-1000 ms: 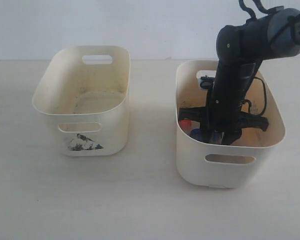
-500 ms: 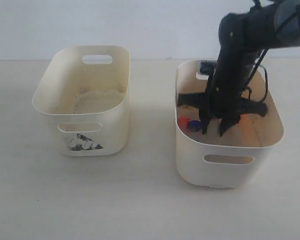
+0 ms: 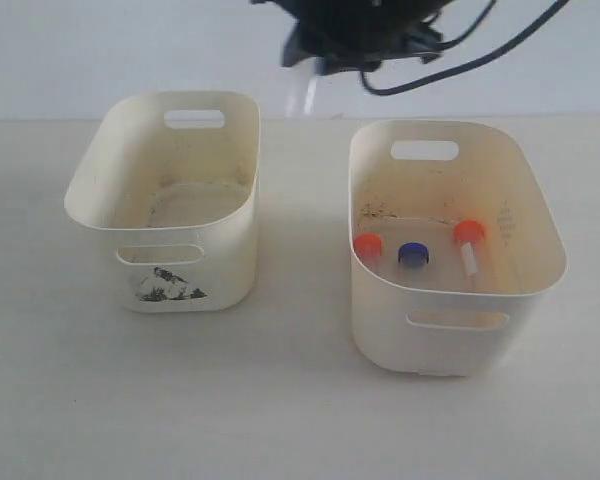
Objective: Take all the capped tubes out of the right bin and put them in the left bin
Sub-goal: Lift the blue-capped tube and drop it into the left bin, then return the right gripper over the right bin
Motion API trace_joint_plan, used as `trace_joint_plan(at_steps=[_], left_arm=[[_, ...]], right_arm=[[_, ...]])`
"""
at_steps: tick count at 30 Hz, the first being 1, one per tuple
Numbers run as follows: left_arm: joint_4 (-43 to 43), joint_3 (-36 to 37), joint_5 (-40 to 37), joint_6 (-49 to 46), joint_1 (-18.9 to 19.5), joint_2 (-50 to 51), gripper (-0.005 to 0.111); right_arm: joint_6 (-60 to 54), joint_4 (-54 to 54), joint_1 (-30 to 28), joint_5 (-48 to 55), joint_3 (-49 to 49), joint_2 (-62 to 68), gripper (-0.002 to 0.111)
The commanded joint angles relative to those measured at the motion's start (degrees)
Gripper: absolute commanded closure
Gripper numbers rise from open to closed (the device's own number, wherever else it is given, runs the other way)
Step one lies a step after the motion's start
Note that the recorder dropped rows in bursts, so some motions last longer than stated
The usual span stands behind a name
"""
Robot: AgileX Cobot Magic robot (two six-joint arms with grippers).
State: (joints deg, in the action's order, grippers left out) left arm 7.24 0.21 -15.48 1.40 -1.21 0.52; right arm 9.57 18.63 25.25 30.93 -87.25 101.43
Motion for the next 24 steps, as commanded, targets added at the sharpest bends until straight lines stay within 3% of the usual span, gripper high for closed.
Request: trace_joint_plan(at_steps=[1, 4, 6, 8, 11, 12, 13, 19, 24], left_arm=[[-0.6, -0.2, 0.5, 0.7, 0.1, -0.1, 0.102], [-0.6, -0.2, 0.5, 0.7, 0.1, -0.1, 0.102], [-0.6, -0.2, 0.5, 0.7, 0.1, -0.1, 0.102], [-0.6, -0.2, 0.5, 0.7, 0.1, -0.1, 0.102], [-0.6, -0.2, 0.5, 0.7, 0.1, -0.1, 0.102], [-0.6, -0.2, 0.5, 0.7, 0.1, -0.1, 0.102], [-0.6, -0.2, 0.5, 0.7, 0.1, -0.1, 0.102], [-0.6, -0.2, 0.5, 0.7, 0.1, -0.1, 0.102], [-0.6, -0.2, 0.5, 0.7, 0.1, -0.1, 0.102]], right_arm=[[-4.2, 3.2, 6.3, -12.3, -0.1, 4.4, 0.108], [-4.2, 3.2, 9.0, -18.1, -0.2, 8.0, 0.108], [-4.2, 3.2, 9.9, -19.1, -0.2, 10.1, 0.1], [-3.9, 3.3, 10.4, -18.6, -0.2, 11.6, 0.083], [-3.8, 3.3, 10.4, -16.6, -0.2, 12.5, 0.046], [-3.8, 3.3, 10.4, -16.4, -0.2, 12.5, 0.038], [-3.8, 3.3, 10.4, -15.8, -0.3, 12.0, 0.037], [-6.5, 2.7, 6.8, -5.1, -5.8, 6.8, 0.068], [-7.2, -3.3, -0.7, 17.6, -11.8, 2.6, 0.096]])
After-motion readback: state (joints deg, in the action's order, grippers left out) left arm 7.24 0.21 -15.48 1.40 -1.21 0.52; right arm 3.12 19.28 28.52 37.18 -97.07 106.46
